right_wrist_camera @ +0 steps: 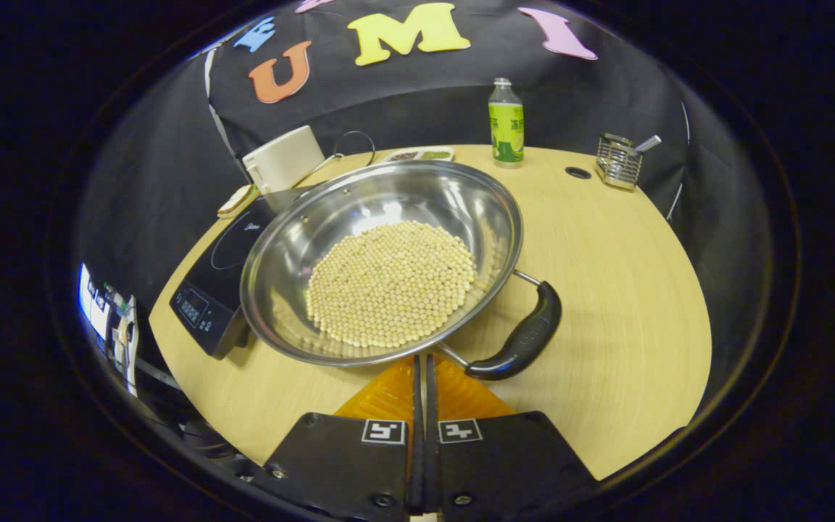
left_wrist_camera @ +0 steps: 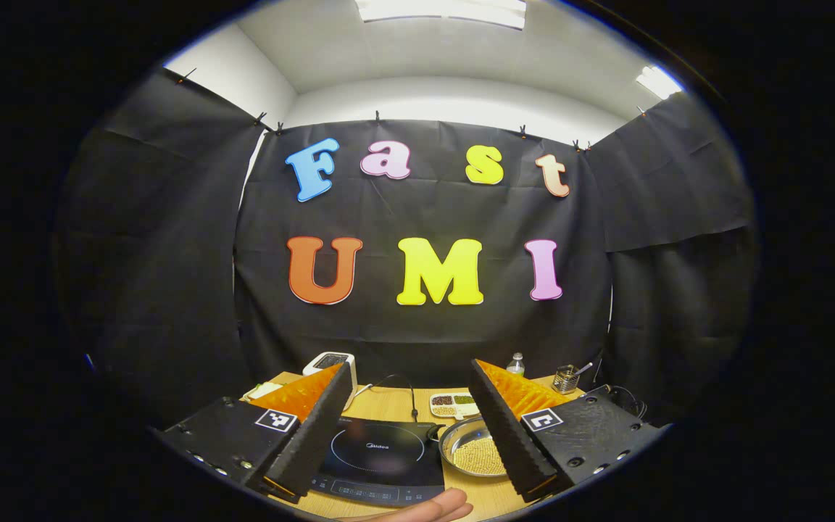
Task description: First push the handle of the pot to place it horizontally, then grasp the pot with both hands and set it on the induction cooktop.
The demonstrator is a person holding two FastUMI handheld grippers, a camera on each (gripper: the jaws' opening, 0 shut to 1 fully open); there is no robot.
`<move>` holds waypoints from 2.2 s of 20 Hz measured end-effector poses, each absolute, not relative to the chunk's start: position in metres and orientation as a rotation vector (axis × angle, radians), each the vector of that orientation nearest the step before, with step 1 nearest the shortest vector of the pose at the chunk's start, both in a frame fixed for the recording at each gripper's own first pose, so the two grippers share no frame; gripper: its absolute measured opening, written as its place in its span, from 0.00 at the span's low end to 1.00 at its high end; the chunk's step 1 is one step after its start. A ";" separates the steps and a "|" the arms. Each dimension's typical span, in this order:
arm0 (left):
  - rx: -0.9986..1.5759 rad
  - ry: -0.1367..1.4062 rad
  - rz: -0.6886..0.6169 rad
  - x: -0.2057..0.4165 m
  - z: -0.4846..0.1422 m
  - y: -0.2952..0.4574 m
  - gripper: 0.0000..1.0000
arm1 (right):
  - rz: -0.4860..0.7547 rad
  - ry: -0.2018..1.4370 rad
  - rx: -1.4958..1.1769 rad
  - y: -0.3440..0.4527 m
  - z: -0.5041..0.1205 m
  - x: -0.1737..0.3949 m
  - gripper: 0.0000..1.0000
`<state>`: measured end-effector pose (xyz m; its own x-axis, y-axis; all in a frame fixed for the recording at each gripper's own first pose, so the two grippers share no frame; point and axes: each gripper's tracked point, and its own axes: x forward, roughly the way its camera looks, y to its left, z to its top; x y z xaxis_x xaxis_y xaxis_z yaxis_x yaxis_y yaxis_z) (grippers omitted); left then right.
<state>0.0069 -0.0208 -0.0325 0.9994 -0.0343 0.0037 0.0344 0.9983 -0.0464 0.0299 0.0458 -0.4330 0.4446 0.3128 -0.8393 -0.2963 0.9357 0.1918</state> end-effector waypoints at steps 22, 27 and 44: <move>-0.070 0.125 0.031 0.105 -0.076 -0.011 0.95 | 0.265 1.086 0.142 -0.011 -0.438 0.112 0.04; -0.074 0.183 0.028 0.113 -0.104 -0.014 0.95 | 0.217 1.058 0.109 -0.021 -0.439 0.126 0.00; -0.125 0.429 -0.066 0.134 -0.211 -0.060 0.95 | 0.177 0.765 0.059 -0.035 -0.348 0.124 0.63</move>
<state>0.1338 -0.0597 -0.2106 0.9073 -0.0903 -0.4107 0.0376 0.9902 -0.1348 0.1240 -0.0354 -0.3483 0.7073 0.1810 -0.6834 -0.1382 0.9834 0.1174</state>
